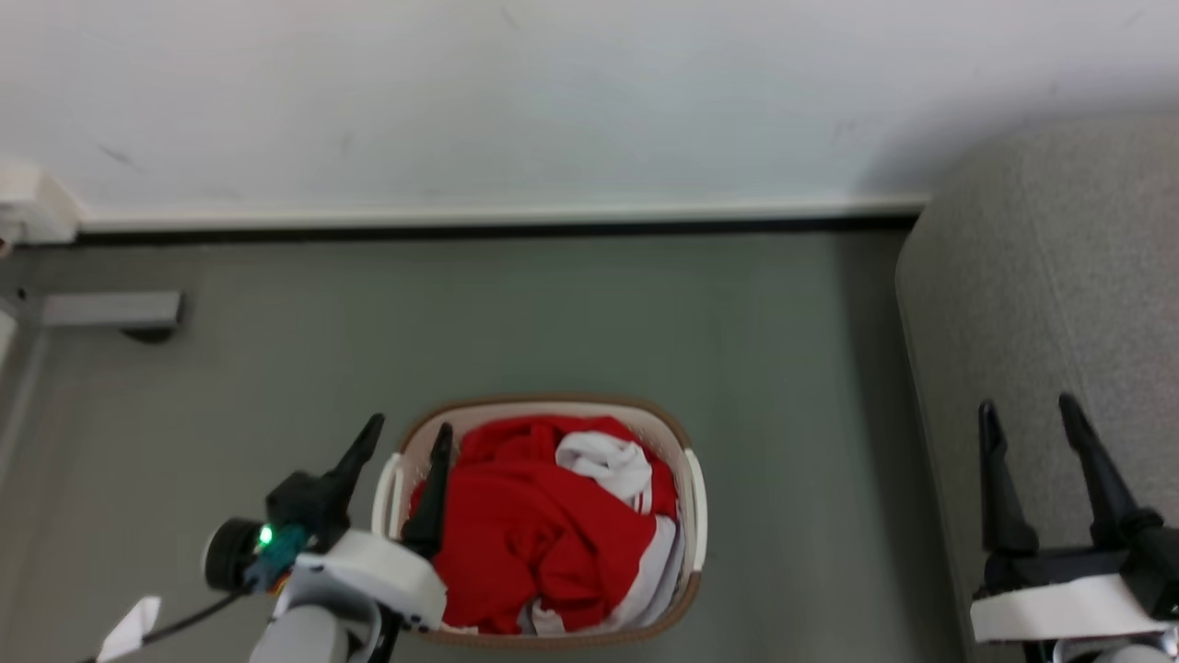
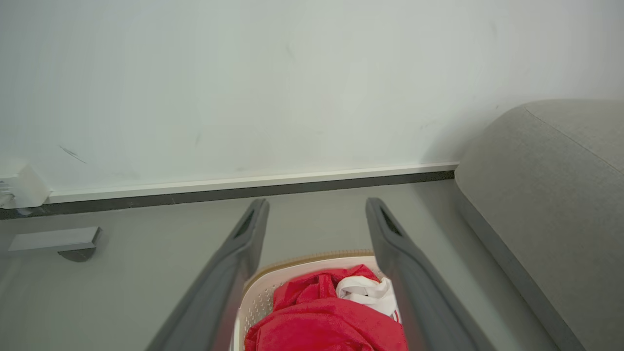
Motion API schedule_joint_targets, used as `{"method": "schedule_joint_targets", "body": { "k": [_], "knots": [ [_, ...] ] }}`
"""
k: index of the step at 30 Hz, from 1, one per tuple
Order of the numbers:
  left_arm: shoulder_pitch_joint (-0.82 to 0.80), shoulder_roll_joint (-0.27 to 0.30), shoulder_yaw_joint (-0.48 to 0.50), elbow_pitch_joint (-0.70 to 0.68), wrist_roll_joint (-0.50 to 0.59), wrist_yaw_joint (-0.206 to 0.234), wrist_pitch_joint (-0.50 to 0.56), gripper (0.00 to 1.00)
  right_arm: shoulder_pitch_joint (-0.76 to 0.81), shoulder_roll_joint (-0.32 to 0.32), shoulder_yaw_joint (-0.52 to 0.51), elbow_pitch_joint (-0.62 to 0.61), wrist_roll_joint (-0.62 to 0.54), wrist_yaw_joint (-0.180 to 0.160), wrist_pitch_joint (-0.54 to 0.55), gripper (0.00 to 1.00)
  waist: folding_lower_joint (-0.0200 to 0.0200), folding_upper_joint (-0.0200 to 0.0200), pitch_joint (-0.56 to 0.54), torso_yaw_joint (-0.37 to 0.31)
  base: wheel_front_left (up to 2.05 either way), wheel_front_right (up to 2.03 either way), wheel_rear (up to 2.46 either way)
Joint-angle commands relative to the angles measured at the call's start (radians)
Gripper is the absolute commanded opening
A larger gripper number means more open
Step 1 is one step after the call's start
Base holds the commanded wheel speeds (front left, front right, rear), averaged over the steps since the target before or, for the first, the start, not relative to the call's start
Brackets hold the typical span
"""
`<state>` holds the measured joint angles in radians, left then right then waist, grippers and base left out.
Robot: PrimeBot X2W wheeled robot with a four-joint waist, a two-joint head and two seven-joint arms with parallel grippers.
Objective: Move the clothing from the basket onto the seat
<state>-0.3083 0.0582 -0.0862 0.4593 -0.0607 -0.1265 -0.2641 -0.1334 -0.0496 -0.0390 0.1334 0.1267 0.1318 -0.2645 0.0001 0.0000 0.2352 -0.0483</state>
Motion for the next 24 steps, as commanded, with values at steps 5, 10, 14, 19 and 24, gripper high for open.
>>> {"method": "schedule_joint_targets", "body": {
  "k": [5, 10, 14, 19, 24],
  "knots": [
    [-0.137, 0.02, -0.069, 0.106, 0.03, -0.004, -0.001, 1.0, -0.073, -0.002, -0.008, -0.061, 0.015, -0.002, 0.0, 1.0, -0.0001, 0.0, 0.193, -0.045, 0.0, 0.0, 0.0],
    [-0.286, 0.024, -0.131, 0.255, 0.042, -0.004, 0.012, 1.0, -0.135, -0.001, -0.01, -0.114, 0.018, -0.002, 0.0, 1.0, -0.0001, 0.0, 0.303, -0.068, 0.0, 0.0, 0.0],
    [-0.396, 0.02, -0.172, 0.378, 0.046, -0.004, 0.067, 1.0, -0.177, -0.001, 0.0, -0.149, 0.022, -0.002, 0.0, 1.0, -0.0001, 0.0, 0.382, -0.087, 0.0, 0.0, 0.0],
    [-0.501, 0.021, -0.201, 0.499, 0.068, 0.005, 0.161, 1.0, -0.218, -0.001, 0.019, -0.188, 0.035, -0.002, 0.0, 1.0, -0.0001, 0.0, 0.468, -0.107, 0.0, 0.0, 0.0],
    [-0.575, 0.018, -0.192, 0.576, 0.053, 0.04, 0.2, 1.0, -0.241, -0.001, 0.035, -0.204, 0.042, -0.002, 0.0, 1.0, -0.0001, 0.0, 0.527, -0.119, 0.0, 0.0, 0.0]
  ]
}}
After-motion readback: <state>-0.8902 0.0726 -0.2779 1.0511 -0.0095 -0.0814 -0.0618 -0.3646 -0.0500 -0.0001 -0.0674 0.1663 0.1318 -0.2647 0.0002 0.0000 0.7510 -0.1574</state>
